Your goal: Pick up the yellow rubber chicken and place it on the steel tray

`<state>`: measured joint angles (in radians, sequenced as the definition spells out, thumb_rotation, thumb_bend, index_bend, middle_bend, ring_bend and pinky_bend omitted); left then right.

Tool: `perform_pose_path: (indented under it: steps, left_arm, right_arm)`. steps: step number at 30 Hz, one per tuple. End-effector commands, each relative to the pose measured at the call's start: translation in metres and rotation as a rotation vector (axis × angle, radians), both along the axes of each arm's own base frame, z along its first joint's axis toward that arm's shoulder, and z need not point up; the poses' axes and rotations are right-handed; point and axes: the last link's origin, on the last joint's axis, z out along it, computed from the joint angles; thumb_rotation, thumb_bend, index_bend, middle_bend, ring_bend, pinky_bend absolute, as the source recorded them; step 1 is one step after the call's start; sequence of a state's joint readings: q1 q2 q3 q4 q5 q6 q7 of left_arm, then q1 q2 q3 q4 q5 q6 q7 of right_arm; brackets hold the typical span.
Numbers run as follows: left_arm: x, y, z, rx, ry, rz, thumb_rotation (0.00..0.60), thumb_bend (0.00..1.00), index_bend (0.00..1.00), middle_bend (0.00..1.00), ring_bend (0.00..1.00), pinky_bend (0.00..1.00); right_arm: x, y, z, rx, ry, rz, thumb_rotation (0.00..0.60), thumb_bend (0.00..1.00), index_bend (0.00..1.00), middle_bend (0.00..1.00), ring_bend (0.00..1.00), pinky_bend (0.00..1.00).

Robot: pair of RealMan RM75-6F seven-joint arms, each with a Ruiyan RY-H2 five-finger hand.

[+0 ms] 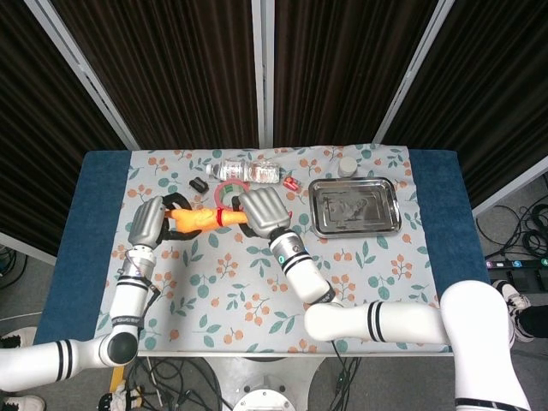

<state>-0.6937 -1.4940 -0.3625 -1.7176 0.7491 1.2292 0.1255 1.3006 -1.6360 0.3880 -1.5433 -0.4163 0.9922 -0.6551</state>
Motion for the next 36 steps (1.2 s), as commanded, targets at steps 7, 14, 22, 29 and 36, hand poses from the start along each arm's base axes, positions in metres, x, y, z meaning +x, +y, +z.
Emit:
perform_pose_path:
  steps: [7,14,22,29,36]
  left_arm:
    - [-0.001,-0.006,-0.002,-0.019,0.018,-0.023,0.600,0.00,0.59,0.70,0.65,0.78]
    - [0.003,-0.014,0.005,-0.100,-0.016,-0.062,0.594,0.00,0.19,0.21,0.23,0.44]
    - [0.003,-0.011,0.006,-0.108,-0.001,-0.057,0.599,0.00,0.28,0.29,0.25,0.43]
    - [-0.001,-0.003,0.001,-0.029,-0.019,-0.005,0.600,0.00,0.77,0.81,0.73,0.78]
    - [-0.005,-0.004,-0.004,-0.035,0.010,0.000,0.600,0.00,0.82,0.91,0.82,0.84]
  right_arm:
    - [0.000,-0.001,-0.001,-0.002,0.004,0.002,0.600,0.68,0.94,0.75,0.69,0.90]
    - [-0.003,-0.004,-0.002,-0.022,0.023,-0.001,0.600,0.68,0.94,0.75,0.69,0.90]
    - [-0.001,-0.002,-0.001,-0.004,0.005,-0.001,0.600,0.68,0.94,0.75,0.69,0.90]
    - [-0.004,0.000,0.000,0.000,0.014,0.000,0.600,0.68,0.94,0.75,0.69,0.90]
    - [-0.003,0.001,0.000,0.001,0.015,0.006,0.600,0.68,0.94,0.75,0.69,0.90]
